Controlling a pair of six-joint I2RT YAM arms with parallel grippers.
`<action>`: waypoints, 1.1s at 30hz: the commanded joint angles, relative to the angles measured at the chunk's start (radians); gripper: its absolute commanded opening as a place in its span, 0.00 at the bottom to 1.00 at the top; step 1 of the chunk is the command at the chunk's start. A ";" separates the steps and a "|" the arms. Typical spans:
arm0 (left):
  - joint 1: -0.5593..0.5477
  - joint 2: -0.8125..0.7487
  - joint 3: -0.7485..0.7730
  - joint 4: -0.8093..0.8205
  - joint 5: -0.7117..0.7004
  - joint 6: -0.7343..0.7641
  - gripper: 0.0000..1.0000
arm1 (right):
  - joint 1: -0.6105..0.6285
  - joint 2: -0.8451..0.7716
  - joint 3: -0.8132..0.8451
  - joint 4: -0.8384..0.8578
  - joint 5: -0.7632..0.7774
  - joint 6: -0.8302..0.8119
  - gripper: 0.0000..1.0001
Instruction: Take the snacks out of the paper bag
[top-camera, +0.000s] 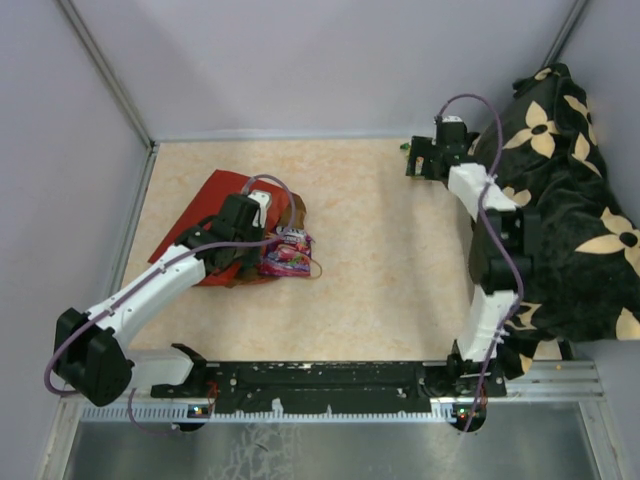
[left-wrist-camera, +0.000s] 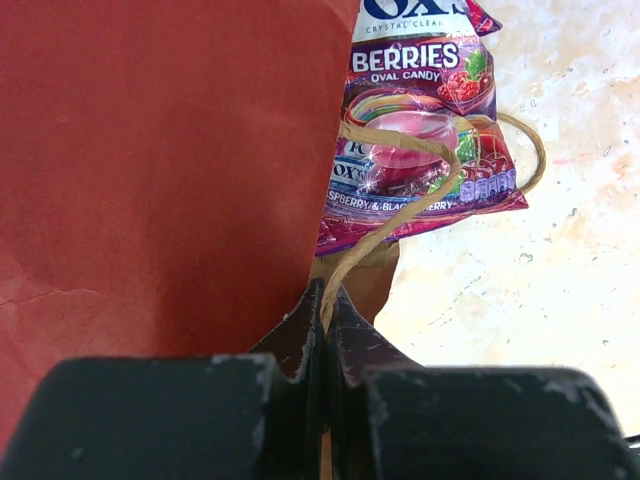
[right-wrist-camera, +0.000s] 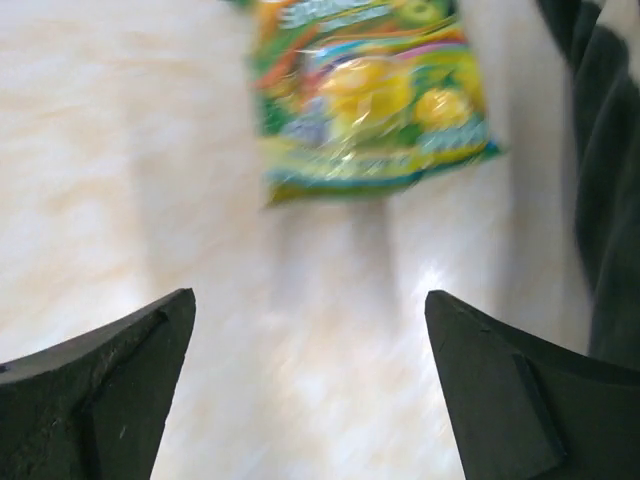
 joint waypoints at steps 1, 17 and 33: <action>0.013 -0.027 0.005 0.010 -0.001 0.006 0.02 | 0.147 -0.552 -0.474 0.410 -0.095 0.256 0.99; 0.015 -0.095 -0.025 0.021 0.011 0.006 0.03 | 0.520 -0.251 -0.989 1.323 -0.382 0.913 0.69; 0.015 -0.103 -0.028 0.018 0.005 0.014 0.03 | 0.583 -0.018 -0.895 1.432 -0.344 1.092 0.48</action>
